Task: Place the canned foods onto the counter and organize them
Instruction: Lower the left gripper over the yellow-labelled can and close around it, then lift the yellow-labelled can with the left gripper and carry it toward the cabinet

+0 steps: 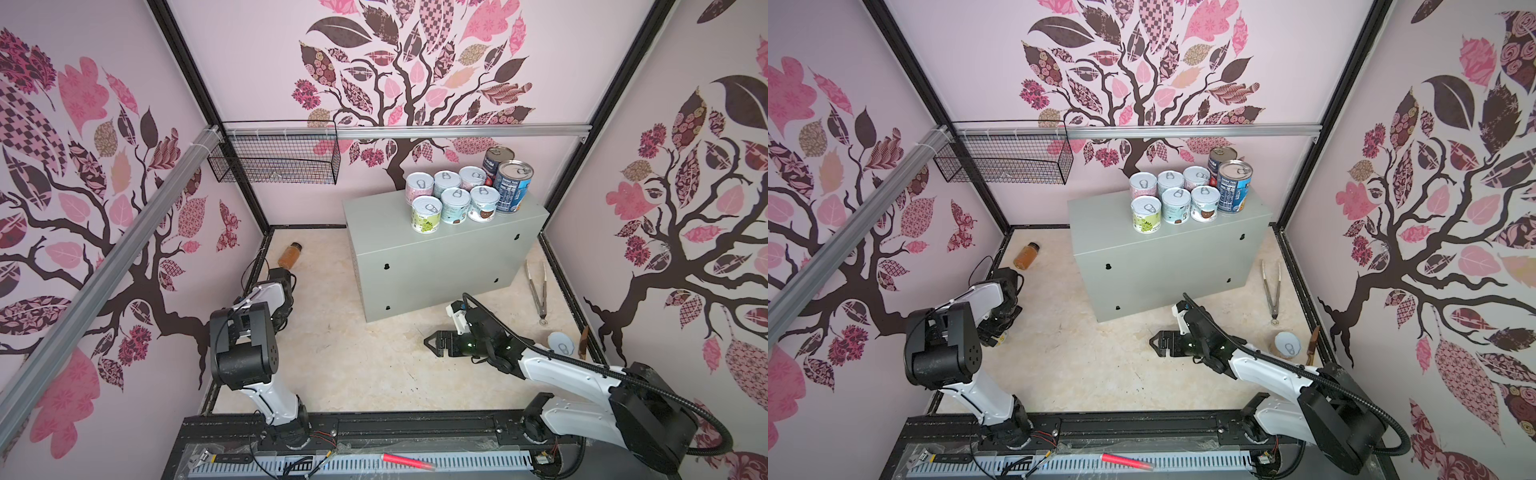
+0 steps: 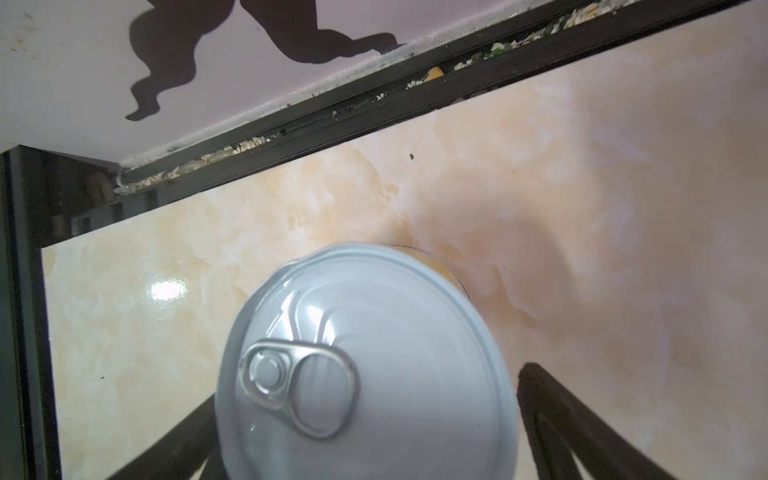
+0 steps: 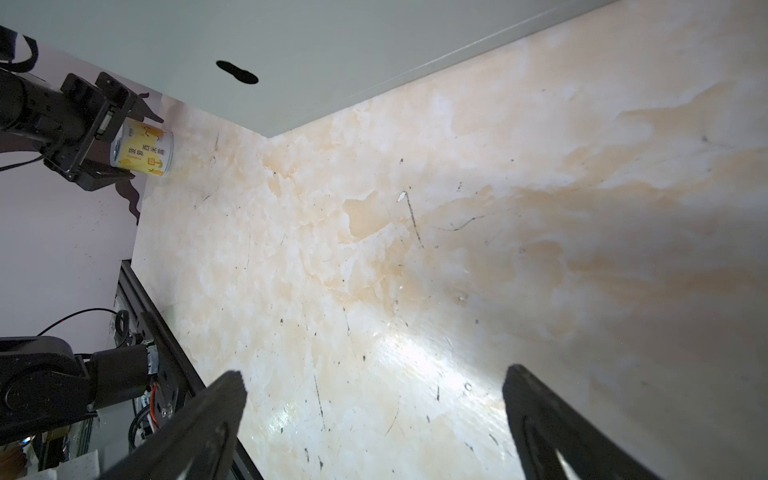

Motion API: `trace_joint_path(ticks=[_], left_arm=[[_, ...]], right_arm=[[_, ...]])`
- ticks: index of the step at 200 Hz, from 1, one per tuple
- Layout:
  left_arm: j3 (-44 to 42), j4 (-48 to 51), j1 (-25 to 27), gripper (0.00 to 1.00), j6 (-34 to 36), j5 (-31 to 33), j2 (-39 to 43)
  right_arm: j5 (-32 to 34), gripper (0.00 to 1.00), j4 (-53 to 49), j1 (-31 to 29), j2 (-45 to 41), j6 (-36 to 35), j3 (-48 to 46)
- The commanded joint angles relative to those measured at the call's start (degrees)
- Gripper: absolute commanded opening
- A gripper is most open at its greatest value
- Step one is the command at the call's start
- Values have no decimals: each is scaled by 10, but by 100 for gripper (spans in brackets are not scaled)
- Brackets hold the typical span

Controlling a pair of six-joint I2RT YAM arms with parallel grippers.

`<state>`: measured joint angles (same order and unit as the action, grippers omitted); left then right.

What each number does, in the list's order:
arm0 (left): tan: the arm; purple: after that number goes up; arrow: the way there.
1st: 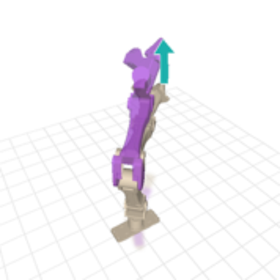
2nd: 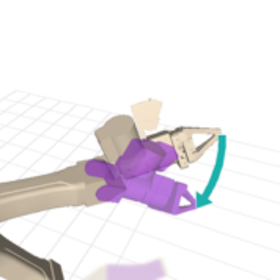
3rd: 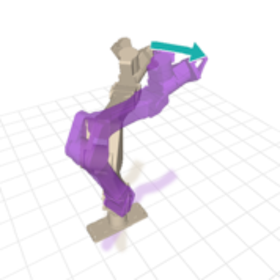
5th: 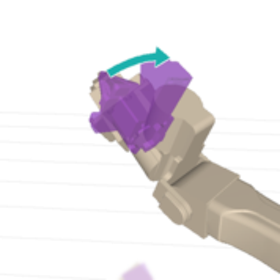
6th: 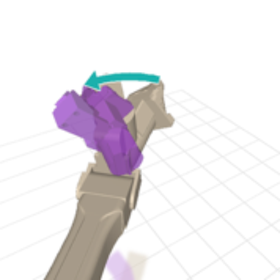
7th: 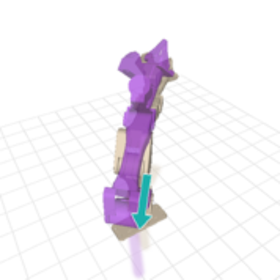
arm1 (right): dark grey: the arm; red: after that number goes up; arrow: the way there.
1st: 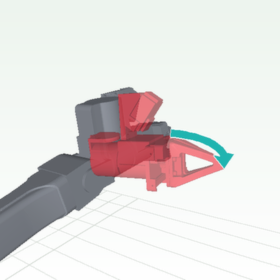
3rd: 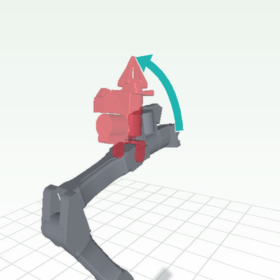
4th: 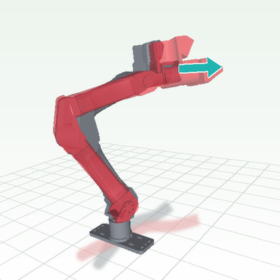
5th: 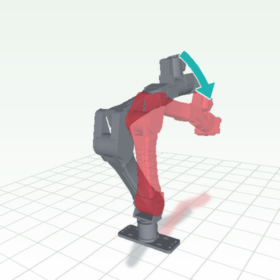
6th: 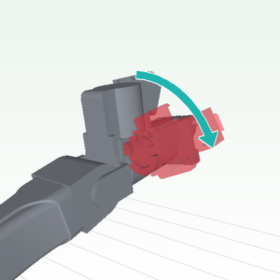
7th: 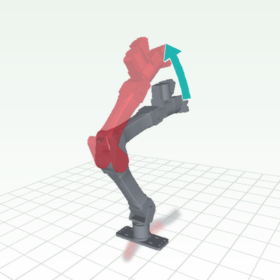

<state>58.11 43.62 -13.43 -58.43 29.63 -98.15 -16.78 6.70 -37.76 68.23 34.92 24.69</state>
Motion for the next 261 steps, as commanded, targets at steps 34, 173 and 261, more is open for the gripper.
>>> trace_joint_path(ticks=[34,173,261], left_arm=[[20,-23,-31,94,40,-66,-13],[6,18,184,70,147,-61,92],[-10,28,437,71,113,-39,84]], right_arm=[[0,100,1,-1,13,-1,6],[39,100,-42,-1,-52,-27,16],[63,100,-93,0,-130,-34,6]])
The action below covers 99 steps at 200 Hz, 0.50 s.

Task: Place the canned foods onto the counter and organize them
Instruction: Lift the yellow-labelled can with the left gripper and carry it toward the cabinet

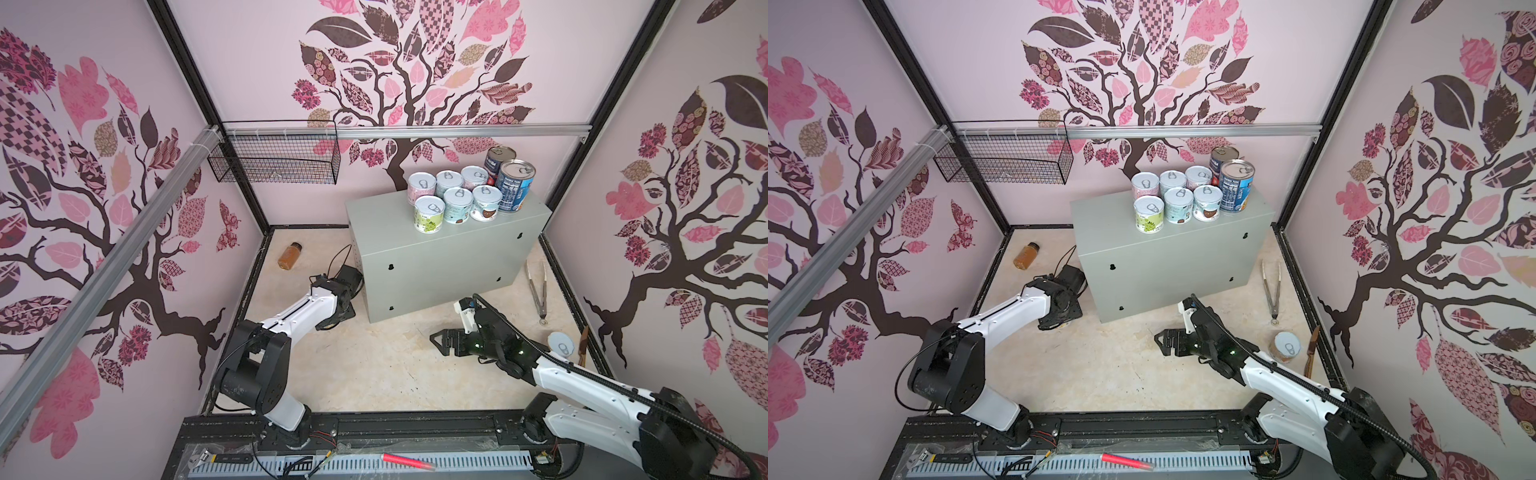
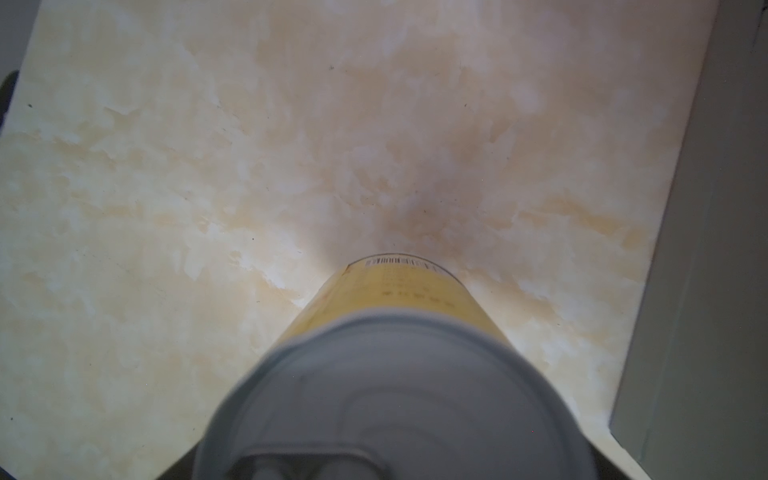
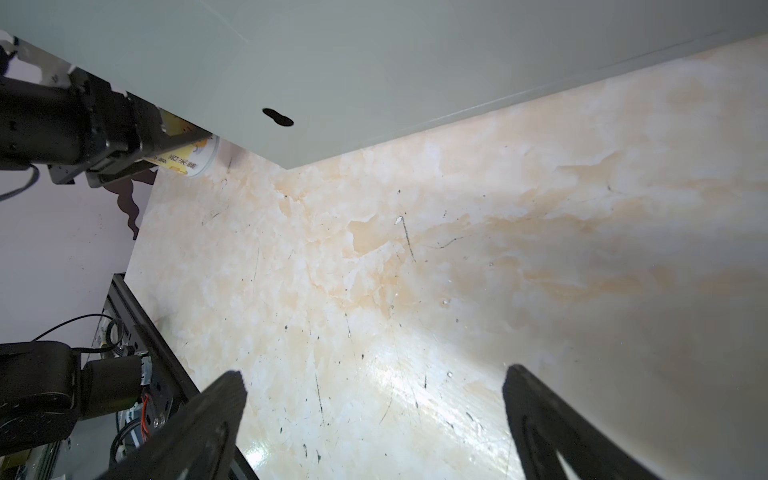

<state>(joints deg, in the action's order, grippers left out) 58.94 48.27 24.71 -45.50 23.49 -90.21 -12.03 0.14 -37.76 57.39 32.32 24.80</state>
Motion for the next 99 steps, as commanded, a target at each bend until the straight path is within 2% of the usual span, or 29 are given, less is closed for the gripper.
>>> trace_joint_path(ticks=[1,73,99], left_arm=[[-20,-19,56,70,-17,21,6],[-89,-74,56,72,-35,3,16],[-101,-95,48,78,-35,-2,12]], right_arm=[[16,100,-28,0,-22,-8,4],[18,100,-38,0,-16,-9,6],[22,100,-44,0,-11,-10,12]])
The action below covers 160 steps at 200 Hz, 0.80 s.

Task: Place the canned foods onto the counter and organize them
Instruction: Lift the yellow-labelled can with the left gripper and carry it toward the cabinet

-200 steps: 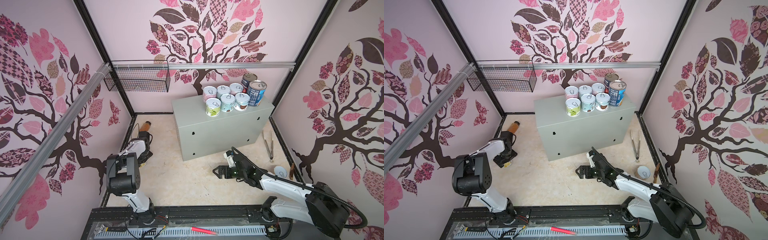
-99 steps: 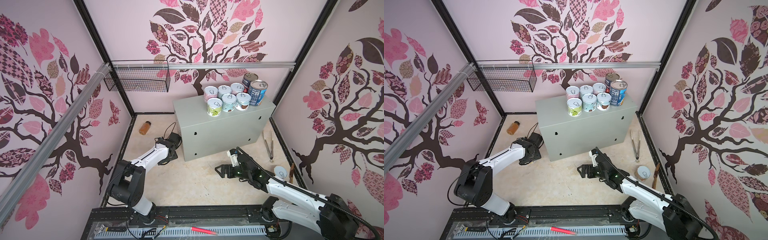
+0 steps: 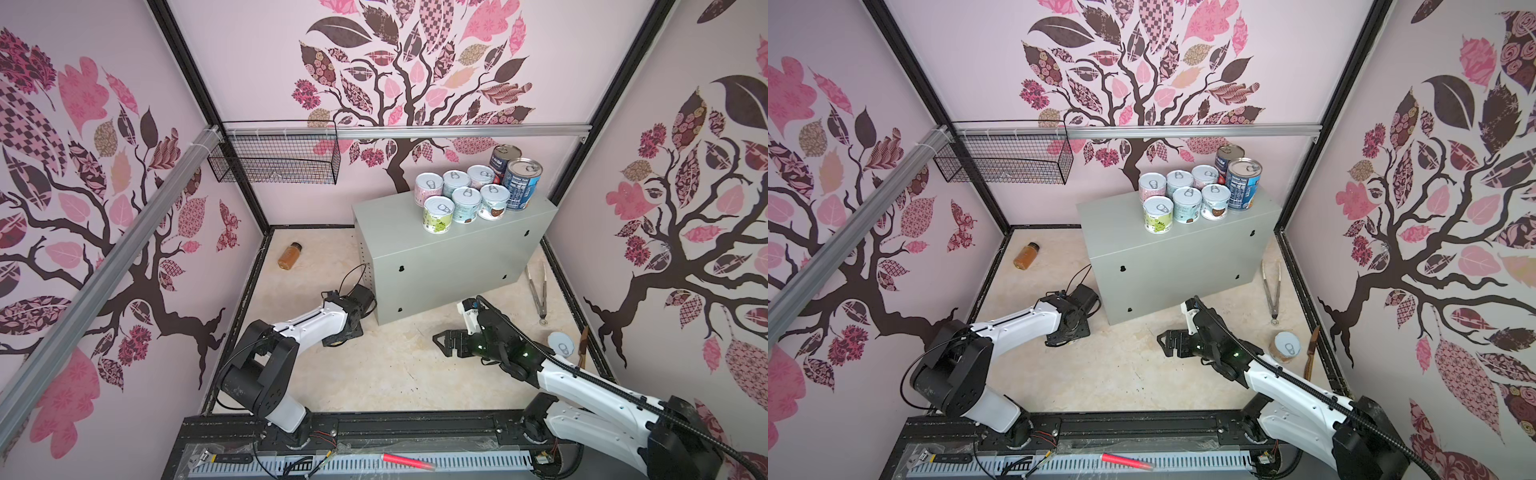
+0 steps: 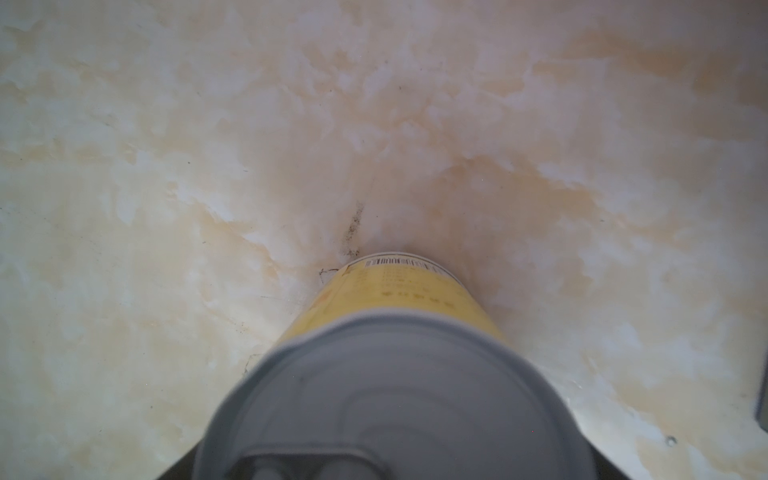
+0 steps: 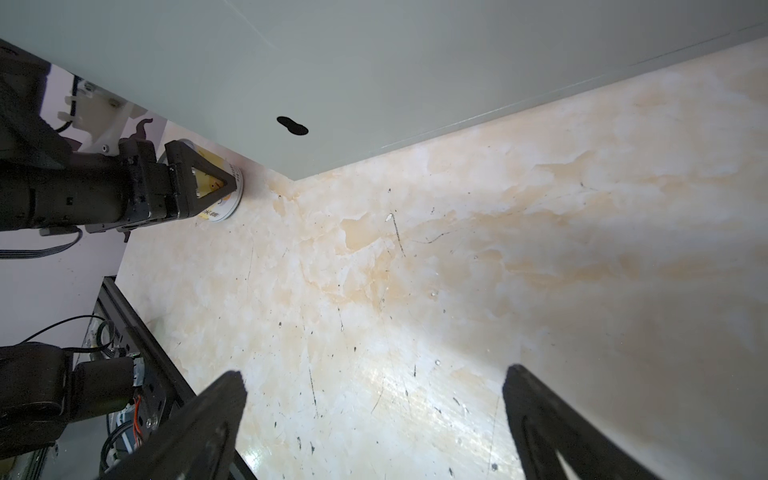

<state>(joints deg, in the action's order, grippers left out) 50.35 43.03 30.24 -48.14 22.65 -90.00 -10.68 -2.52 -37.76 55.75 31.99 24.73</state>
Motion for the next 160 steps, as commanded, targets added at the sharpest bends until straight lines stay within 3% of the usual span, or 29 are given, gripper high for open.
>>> trace_joint_path(ticks=[1,43,79,160], left_arm=[[-16,-44,-8,79,-9,5,10],[-42,-80,-32,88,7,-29,9],[-55,-90,-34,97,9,-22,13],[-201,-303,-31,98,49,49,96]], right_arm=[[8,100,-17,0,5,-7,13],[13,100,-21,0,5,-8,12],[13,100,-21,0,5,-5,8],[13,100,-16,0,-30,7,-13]])
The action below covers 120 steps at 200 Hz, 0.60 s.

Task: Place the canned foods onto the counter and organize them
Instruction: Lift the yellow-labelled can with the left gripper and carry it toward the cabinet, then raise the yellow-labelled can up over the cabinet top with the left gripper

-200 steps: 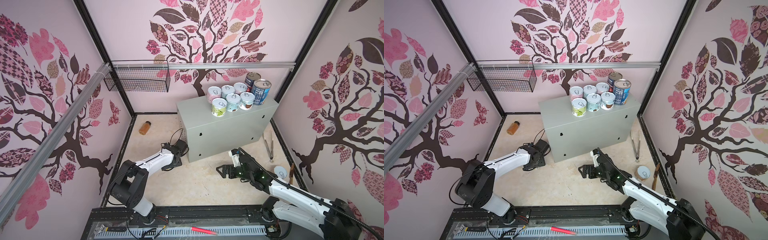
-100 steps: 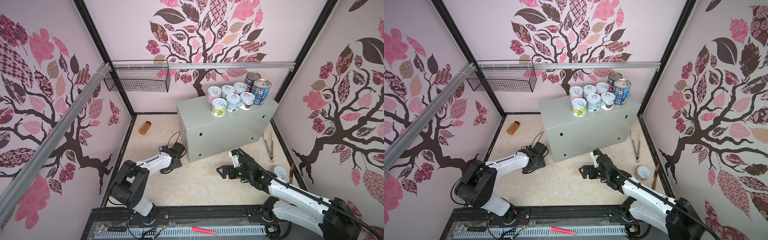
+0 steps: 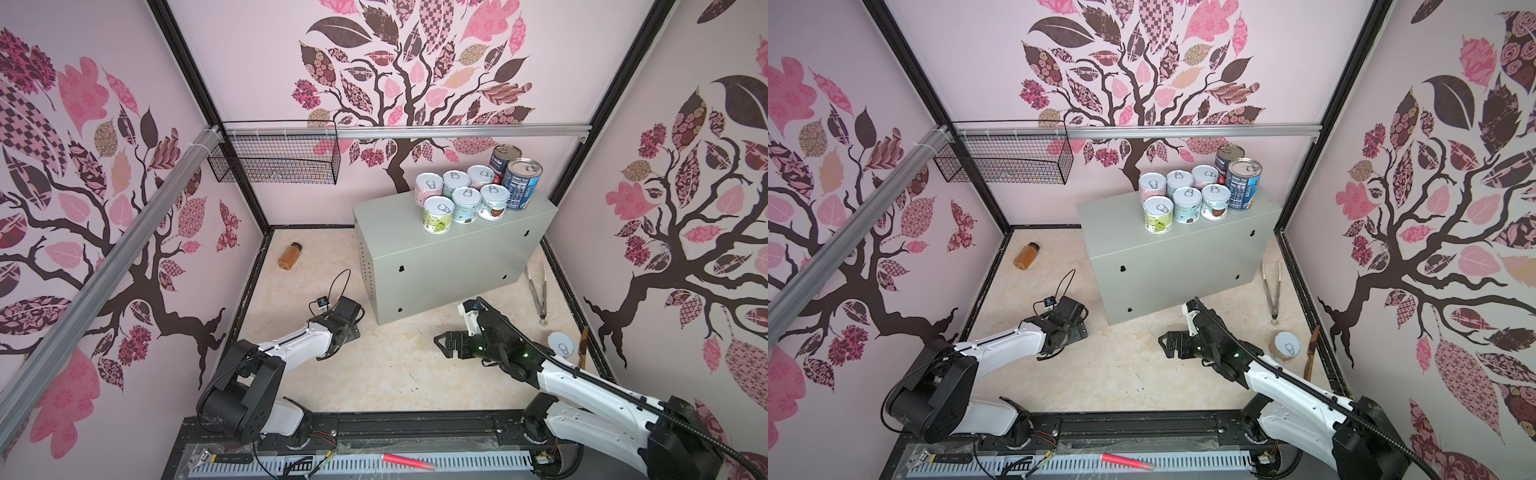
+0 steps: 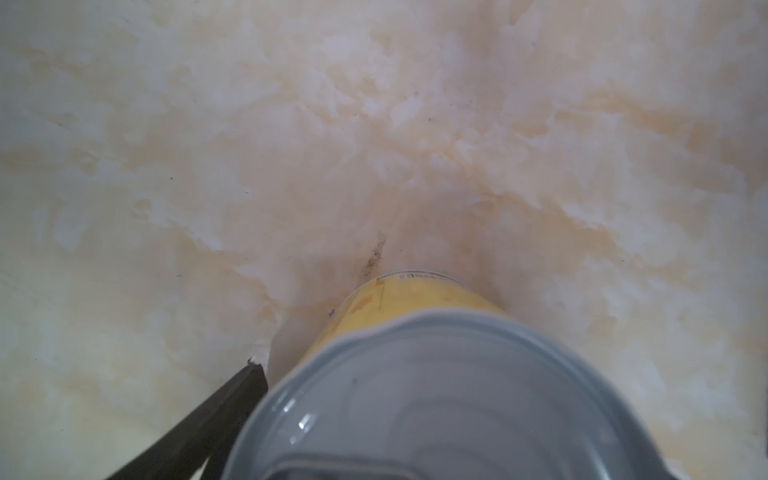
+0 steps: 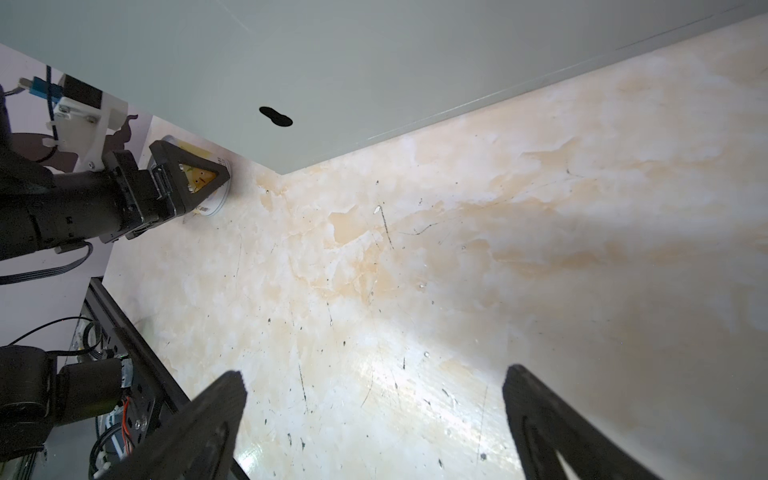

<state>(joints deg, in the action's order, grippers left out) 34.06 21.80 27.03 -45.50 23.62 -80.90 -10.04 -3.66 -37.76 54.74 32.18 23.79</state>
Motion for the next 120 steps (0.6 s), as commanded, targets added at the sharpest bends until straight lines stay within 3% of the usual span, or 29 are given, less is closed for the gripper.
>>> trace_joint_path(ticks=[1,63,120], left_arm=[[-40,-94,1,98,24,40,5],[-134,-330,28,98,70,102,7],[-162,-456,48,94,84,135,-27]], right_arm=[[7,100,-5,0,-21,5,-3],[7,100,-20,0,-34,2,-10],[10,100,-22,0,-40,1,-11]])
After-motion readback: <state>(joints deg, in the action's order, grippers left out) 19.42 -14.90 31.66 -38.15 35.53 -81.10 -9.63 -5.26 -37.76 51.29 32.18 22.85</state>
